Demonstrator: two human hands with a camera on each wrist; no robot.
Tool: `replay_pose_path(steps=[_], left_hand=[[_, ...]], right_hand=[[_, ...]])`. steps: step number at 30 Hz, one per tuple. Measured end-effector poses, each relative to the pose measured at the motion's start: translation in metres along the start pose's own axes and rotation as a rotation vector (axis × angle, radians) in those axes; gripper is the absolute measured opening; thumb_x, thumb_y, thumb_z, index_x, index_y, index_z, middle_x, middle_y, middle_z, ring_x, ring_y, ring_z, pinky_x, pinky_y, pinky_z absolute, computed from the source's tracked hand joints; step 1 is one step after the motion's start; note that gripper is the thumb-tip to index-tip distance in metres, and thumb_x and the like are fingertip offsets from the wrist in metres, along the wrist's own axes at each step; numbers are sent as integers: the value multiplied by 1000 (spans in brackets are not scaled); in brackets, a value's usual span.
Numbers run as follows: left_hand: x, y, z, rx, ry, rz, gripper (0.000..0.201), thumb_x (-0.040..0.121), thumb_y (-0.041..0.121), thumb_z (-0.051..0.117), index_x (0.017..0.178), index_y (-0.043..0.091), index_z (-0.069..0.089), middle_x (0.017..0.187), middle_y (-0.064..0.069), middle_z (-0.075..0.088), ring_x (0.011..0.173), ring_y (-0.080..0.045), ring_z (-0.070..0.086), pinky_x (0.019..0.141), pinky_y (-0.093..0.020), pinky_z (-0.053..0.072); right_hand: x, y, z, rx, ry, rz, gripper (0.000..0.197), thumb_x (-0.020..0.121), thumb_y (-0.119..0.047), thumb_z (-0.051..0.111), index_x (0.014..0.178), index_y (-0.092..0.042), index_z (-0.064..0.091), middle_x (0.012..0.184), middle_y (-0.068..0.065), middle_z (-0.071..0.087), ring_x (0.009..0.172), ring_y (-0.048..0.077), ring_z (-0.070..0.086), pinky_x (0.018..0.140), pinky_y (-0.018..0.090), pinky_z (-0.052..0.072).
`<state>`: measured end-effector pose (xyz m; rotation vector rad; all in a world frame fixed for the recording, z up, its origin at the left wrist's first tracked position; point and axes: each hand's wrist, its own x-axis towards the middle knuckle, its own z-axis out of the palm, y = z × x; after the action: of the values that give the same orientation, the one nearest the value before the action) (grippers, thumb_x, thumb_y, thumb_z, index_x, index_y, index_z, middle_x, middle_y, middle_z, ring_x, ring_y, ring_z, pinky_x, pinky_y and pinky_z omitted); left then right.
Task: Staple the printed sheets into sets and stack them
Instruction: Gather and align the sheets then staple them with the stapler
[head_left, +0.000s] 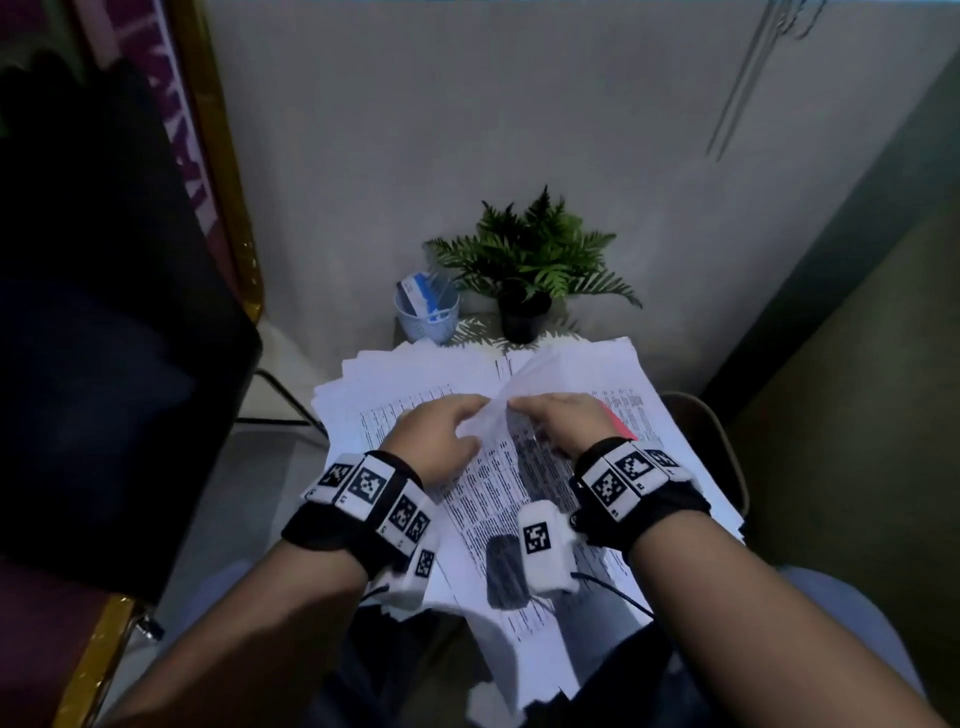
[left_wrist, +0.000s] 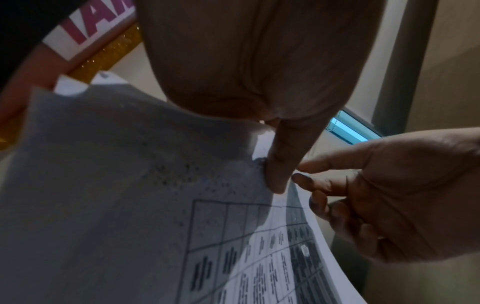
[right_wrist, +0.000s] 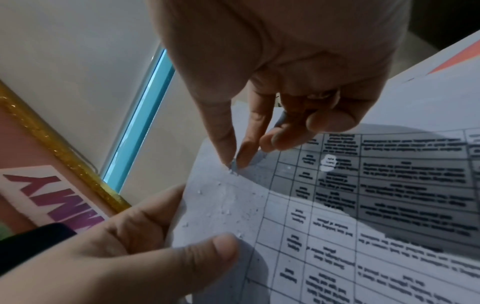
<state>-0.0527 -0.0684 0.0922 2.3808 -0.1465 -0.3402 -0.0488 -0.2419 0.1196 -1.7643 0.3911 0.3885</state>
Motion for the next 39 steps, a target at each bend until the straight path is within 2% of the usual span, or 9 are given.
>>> replay_pose_path(steps=[6,10,15,21,24,26,33,35,39], left_hand=[[-26,14,-5,57,60,57,43,81,19,57,123,32,57,125,9,61,116,-14,54,101,-37,43],[-32,26,-9,4,140,102,21,89,40,50,104,31,62,105,7,66,100,-17,58,87,-36,47],[-34,39,-9,-36,262,69,21,95,35,47,91,17,57,101,-9,64,98,-25,57,77,-30,39],[-37,40,-11,-66,311,45,25,94,33,49,98,11,61,105,-13,65,102,-27,58,82,-33,42],[-39,40,-13,-103,302,44,30,93,33,51,114,15,62,114,-3,66,109,-19,58,97,-38,45],[-40,42,-14,-132,311,48,32,93,33,51,117,16,63,117,0,65,111,-16,57,98,-38,44],[-42,51,-21,-157,323,92,19,93,27,52,88,12,62,107,-16,63,105,-28,56,78,-29,37],[-43,52,-22,-171,329,90,17,93,27,53,83,14,59,107,-16,62,105,-30,56,78,-32,40],[-41,45,-18,-225,324,86,21,93,26,54,94,6,63,109,-18,61,108,-32,55,89,-40,44]], right_hand=[[-28,-10,1,-29,-9,-24,17,86,-22,63,92,-8,70,73,7,60,55,14,51,33,11,34],[-35,-13,3,-103,-2,-136,16,86,-19,60,84,-6,69,71,5,60,56,10,49,35,7,33],[-41,-10,7,-161,76,-299,11,88,-16,58,80,-10,63,67,0,55,56,8,47,42,7,34],[-42,-3,8,-358,109,-588,14,91,-16,55,85,-4,57,89,11,52,73,18,48,71,26,41],[-43,-2,6,-481,117,-775,9,90,-14,55,82,-12,51,84,7,52,71,17,48,65,26,37],[-43,-1,5,-486,124,-830,7,89,-13,56,83,-10,53,82,9,55,70,18,49,65,28,39],[-42,2,8,-256,142,-835,12,88,-9,58,79,-14,51,75,4,54,63,13,46,60,14,36],[-40,3,7,-255,131,-804,11,89,-13,58,80,-15,53,73,1,56,60,8,48,59,15,37],[-37,2,3,-248,81,-688,8,88,-18,63,80,-18,60,78,1,63,51,2,52,53,14,43]])
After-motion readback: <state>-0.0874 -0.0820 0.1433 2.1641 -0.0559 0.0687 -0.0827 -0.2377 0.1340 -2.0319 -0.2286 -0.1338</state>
